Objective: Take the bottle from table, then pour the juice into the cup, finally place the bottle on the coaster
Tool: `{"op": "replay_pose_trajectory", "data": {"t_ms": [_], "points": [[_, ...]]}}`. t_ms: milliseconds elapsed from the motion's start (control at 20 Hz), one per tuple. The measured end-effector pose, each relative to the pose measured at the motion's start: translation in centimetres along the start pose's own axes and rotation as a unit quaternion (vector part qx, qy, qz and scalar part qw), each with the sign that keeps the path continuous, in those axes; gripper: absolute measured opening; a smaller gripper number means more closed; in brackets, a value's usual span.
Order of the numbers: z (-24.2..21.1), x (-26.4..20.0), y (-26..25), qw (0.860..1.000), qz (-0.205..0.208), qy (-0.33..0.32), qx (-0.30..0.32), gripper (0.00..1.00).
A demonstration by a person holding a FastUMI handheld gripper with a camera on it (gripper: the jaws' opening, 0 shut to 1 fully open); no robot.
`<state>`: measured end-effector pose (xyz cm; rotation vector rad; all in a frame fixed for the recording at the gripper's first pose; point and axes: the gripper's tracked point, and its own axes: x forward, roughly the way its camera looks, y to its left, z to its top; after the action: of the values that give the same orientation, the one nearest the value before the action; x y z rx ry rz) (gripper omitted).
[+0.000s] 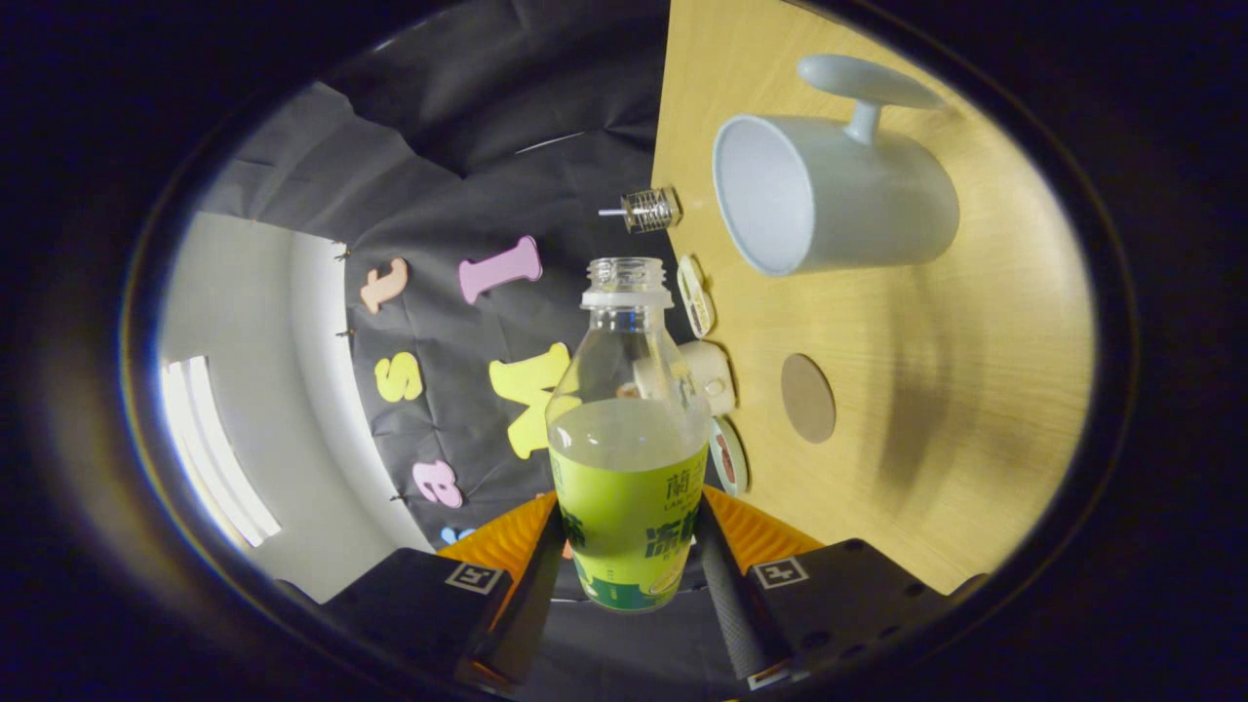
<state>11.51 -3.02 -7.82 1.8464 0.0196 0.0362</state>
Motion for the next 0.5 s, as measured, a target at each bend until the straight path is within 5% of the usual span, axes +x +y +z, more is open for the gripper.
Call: {"op": "replay_pose_trajectory", "data": {"t_ms": [500], "points": [[0.04, 0.75, 0.6, 0.999, 0.011, 0.002, 0.036, 0.78]]}}
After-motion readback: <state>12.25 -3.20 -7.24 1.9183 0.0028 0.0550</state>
